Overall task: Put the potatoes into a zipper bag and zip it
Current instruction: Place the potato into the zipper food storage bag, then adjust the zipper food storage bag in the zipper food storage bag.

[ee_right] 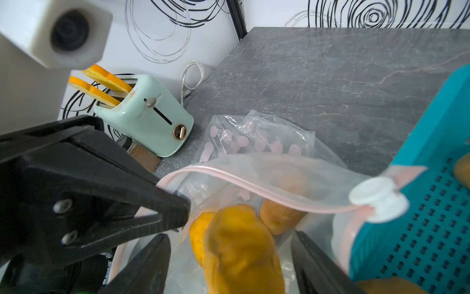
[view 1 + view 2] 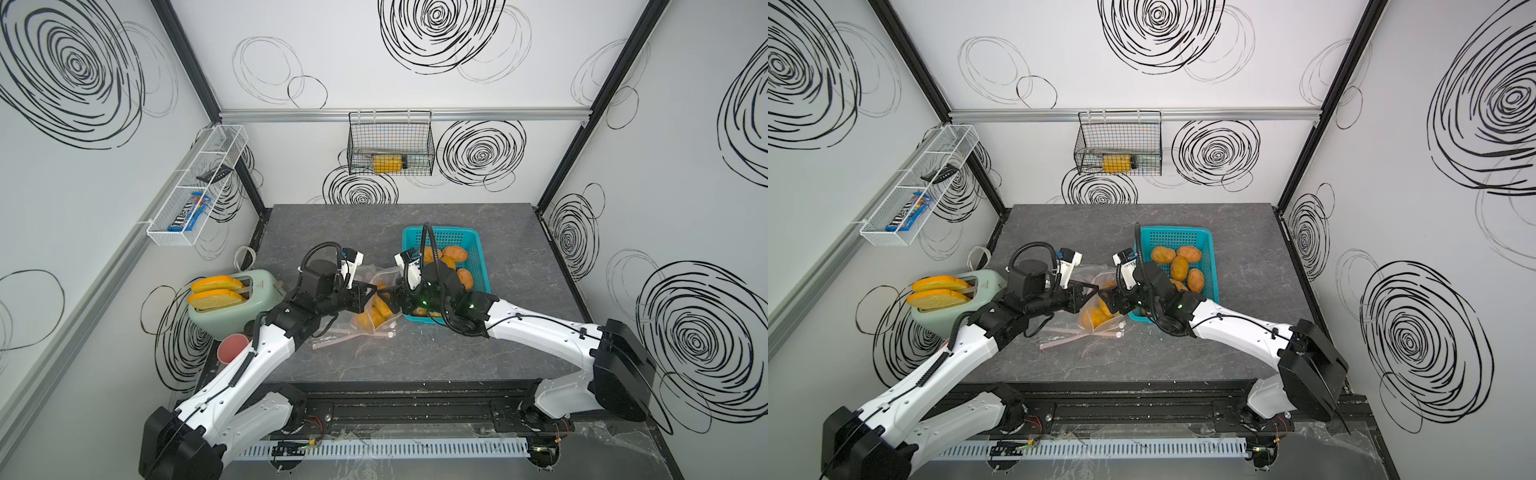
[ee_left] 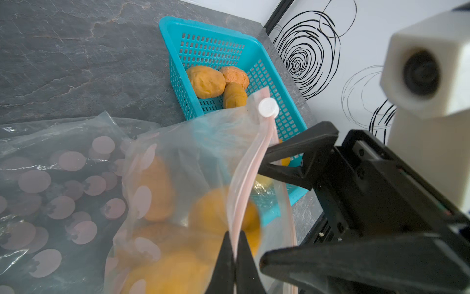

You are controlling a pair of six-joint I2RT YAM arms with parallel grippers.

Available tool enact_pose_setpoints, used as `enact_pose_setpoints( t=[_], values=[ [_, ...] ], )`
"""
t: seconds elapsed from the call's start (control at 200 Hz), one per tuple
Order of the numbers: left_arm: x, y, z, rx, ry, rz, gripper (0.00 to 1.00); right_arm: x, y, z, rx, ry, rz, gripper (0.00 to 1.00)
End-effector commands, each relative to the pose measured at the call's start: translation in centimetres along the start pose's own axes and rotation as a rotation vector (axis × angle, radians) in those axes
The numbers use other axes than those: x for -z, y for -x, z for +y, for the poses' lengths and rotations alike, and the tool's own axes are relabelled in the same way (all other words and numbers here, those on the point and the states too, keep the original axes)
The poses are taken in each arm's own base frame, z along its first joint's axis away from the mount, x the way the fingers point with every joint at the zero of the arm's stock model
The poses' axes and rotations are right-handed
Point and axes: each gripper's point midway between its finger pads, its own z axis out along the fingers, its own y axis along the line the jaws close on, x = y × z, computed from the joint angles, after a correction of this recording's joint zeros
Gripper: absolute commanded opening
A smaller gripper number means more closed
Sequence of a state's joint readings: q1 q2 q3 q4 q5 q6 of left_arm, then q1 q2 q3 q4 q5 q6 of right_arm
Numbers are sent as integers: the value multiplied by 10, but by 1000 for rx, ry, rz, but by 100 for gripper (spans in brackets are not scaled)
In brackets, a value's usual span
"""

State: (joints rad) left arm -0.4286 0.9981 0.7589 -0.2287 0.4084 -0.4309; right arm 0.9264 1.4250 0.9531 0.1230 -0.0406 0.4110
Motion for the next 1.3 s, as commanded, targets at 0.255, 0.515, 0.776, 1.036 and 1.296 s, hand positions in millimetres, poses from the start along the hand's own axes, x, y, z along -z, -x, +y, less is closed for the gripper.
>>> enact_pose_setpoints(
  t=[0.255, 0.515, 0.776, 1.036, 1.296],
  values=[
    [6, 9, -5, -19, -22, -49, 0, 34, 38, 24, 116, 50, -66, 81],
    [6, 13, -6, -175, 55, 2, 0, 93, 59, 28, 337, 173, -257, 79],
    [38, 30, -25, -392, 171, -49, 0, 122, 70, -5, 456, 90, -323, 75],
    [50, 10, -28, -598, 134, -102, 0, 117, 27, 11, 743, 189, -287, 73],
    [40, -12, -25, -669, 95, -89, 0, 99, -22, 33, 1056, 280, -231, 64]
  ],
)
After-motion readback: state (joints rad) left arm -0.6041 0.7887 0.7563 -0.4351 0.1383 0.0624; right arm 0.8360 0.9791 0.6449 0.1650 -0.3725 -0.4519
